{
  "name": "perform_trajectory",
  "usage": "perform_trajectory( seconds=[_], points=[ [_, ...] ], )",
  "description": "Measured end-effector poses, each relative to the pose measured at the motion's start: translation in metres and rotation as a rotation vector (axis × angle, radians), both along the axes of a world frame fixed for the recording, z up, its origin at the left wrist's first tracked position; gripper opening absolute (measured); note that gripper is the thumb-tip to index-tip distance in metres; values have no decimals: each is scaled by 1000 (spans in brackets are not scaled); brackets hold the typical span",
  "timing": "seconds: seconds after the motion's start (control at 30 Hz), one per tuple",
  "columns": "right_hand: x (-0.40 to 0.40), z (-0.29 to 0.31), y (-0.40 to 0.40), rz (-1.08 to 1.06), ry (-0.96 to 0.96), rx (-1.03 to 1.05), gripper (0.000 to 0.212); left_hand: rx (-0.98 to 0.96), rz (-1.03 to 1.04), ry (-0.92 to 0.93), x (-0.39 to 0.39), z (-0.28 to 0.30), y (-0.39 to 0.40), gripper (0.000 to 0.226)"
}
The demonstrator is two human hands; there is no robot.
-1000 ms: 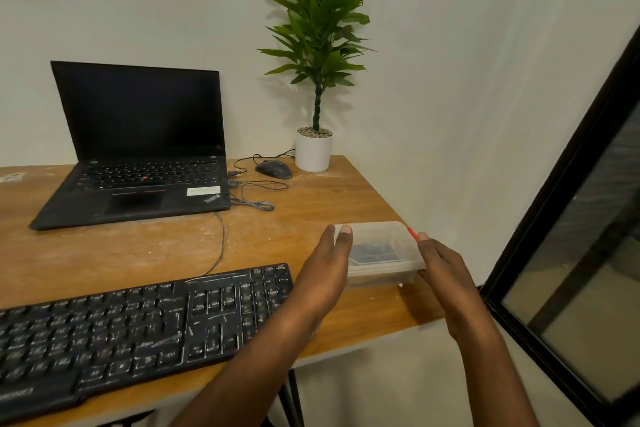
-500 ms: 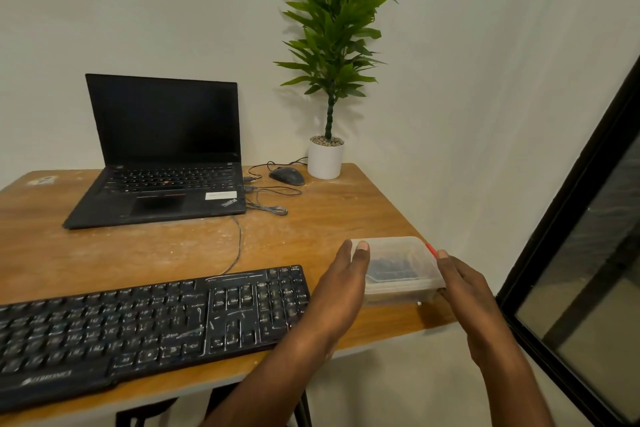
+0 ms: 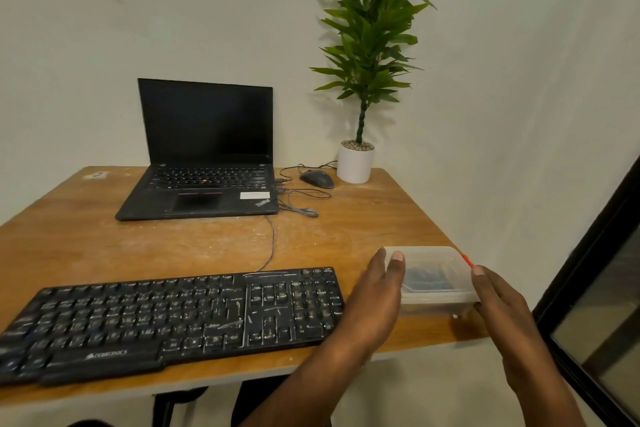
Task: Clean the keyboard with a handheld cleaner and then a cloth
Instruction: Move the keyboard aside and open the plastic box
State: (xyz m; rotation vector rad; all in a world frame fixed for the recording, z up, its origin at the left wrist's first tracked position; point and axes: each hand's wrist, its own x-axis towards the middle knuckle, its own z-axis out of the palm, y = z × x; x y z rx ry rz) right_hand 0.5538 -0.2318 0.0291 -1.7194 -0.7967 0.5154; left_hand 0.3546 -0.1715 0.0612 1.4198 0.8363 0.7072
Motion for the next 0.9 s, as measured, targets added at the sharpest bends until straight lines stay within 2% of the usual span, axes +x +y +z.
perform_trajectory(
  seconds=[0.47, 0.6, 0.9],
  points=[
    [-6, -2, 2, -6, -34, 6, 52, -1, 3, 0, -2, -1, 1, 69],
    [-10, 1, 1, -7, -39, 21, 45, -12, 0, -10, -4, 2, -1, 67],
    [-8, -1, 4, -42, -31, 10, 46, 21, 16, -48, -7, 2, -1, 66]
  ],
)
